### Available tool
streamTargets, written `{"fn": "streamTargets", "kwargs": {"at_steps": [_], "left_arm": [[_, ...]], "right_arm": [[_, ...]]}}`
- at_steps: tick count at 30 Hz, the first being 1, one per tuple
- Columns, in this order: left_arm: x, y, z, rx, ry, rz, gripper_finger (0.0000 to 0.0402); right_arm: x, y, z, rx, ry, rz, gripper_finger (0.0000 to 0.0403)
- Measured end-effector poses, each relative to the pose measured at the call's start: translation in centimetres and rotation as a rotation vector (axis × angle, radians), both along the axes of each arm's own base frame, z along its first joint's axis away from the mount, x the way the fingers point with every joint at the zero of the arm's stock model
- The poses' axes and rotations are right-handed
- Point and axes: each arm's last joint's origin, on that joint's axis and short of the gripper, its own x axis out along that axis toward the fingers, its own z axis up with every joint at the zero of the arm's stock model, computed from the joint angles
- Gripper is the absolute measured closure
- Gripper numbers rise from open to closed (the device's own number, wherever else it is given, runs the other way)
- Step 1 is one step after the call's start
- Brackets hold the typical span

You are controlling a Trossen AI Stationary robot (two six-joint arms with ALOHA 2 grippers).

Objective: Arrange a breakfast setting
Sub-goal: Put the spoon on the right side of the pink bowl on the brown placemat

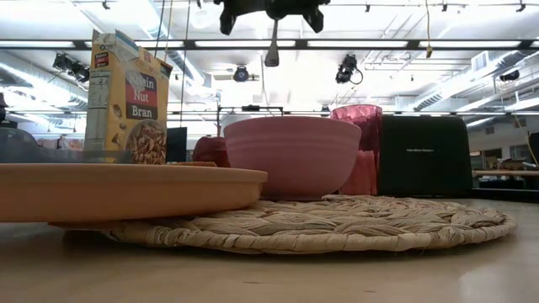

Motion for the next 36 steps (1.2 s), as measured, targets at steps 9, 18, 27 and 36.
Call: {"fn": "streamTargets", "kwargs": {"at_steps": [9,18,27,36], "left_arm": [[0.5,0.1,0.1,0.003,-0.038,0.013,0.0307],[0.4,0.1,2.6,0.028,-0.277,0.014,0.0308],[0.1,0.0,3.0,0.066,-0.300,0.020,0.0308],[0.1,0.1,3.1,0.072,-0.311,0.044,0.0353]], "right_arm": [[-0.2,0.0,-0.1,-0.014,0.017,0.009,0.0388],[0.2,0.8,1.4,-0.013,-0.125,0.047,0.0388],[-0.6,0.8,3.3,-0.022,-0.246,0.013,0.0388],[-0.6,0.8,3.4,-0.019,-0.255,0.007,0.0388]]}}
